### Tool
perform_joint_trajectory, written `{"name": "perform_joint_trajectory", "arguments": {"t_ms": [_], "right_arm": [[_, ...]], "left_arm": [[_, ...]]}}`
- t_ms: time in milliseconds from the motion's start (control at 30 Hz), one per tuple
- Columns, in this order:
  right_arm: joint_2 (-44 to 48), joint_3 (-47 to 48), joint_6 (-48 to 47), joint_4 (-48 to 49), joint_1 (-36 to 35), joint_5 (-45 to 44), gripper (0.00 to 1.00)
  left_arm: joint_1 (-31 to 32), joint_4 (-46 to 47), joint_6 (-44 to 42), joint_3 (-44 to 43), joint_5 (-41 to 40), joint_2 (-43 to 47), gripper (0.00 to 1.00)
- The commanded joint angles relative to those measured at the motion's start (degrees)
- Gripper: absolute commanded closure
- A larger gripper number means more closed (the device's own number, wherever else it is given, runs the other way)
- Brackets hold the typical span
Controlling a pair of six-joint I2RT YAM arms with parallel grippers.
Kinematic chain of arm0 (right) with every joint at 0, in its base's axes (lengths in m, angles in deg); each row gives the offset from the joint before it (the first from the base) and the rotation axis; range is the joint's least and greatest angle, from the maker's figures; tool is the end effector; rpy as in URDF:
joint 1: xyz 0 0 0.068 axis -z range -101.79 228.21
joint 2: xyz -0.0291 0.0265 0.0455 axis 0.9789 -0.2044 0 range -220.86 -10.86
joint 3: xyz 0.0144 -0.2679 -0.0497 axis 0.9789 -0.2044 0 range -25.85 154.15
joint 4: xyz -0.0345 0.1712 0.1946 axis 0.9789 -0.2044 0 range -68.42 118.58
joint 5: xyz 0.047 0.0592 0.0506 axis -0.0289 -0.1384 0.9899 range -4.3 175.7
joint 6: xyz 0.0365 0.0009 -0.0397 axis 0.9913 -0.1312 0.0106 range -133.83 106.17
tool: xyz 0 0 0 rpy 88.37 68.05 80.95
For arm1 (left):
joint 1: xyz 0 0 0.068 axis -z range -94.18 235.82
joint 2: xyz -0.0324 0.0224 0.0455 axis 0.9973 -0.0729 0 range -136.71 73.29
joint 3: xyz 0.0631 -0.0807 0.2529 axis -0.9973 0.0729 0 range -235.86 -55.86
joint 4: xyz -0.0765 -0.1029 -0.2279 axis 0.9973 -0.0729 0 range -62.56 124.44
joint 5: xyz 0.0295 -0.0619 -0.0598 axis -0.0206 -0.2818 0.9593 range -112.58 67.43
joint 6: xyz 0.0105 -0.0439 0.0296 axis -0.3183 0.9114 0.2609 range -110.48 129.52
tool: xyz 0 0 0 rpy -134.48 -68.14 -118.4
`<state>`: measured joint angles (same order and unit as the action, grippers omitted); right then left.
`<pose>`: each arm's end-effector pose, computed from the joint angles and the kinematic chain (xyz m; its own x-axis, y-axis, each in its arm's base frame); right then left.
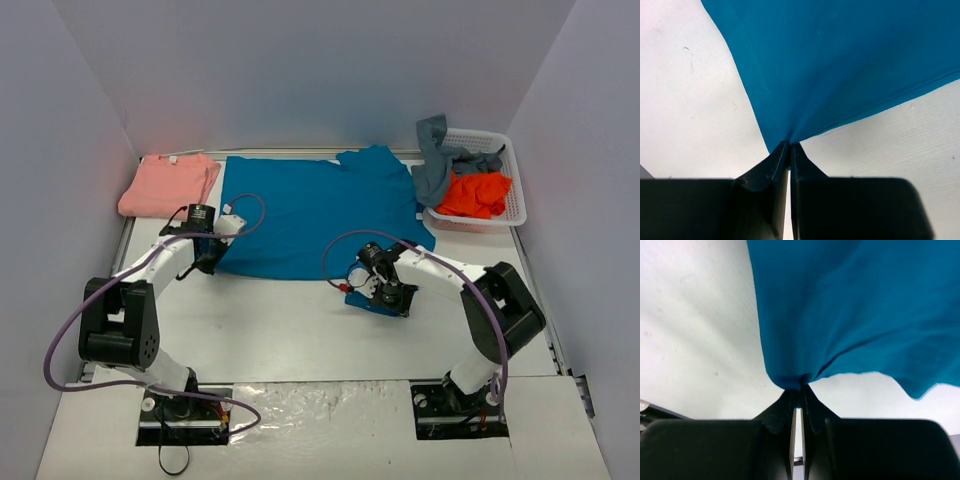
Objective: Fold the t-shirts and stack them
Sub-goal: Grap the side of the flattened tshirt closest away from the robot with both arms
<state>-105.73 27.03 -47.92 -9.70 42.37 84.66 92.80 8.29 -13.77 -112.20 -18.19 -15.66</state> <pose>0.2301 0.1653 0.1492 -0.3351 -0.9332 -0.1299 -0.9305 0.3494 -0.1095 0.3081 -0.0405 0.2023 -0.7160 0.4849 -0.5022 0.4830 0.8635 0.1450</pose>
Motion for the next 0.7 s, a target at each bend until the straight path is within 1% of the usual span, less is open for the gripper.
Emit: {"name": "perform_joint_trajectory", "arguments": {"t_ms": [0,33,267,533,667], "right_arm": [[5.2,1.2,-0.9,-5.4,2.2,3.8,1.0],[6.3,1.4,-1.2,-6.0,3.0,3.8,1.0],[10.2,2.7,-1.1,-12.2,4.7,3.5,1.0],[17.0,8.4,-2.1,-22.0,5.0,9.4,1.0],[18.3,10.3,-1.7,-22.2,5.2,8.2,1.0]], "left_arm": [[-0.5,-2.7,-1.7,0.1,0.2,4.0,0.98],[-0.5,-3.6,-2.0,0.3,1.2,4.8,0.98],[0.5,-4.4,-2.7,4.5,1.2,9.8,0.98],[1.1,-5.4,-4.3,10.9,2.6,15.4,0.98],[1.3,-4.6,-4.4,13.1,1.9,17.3,0.98]]}}
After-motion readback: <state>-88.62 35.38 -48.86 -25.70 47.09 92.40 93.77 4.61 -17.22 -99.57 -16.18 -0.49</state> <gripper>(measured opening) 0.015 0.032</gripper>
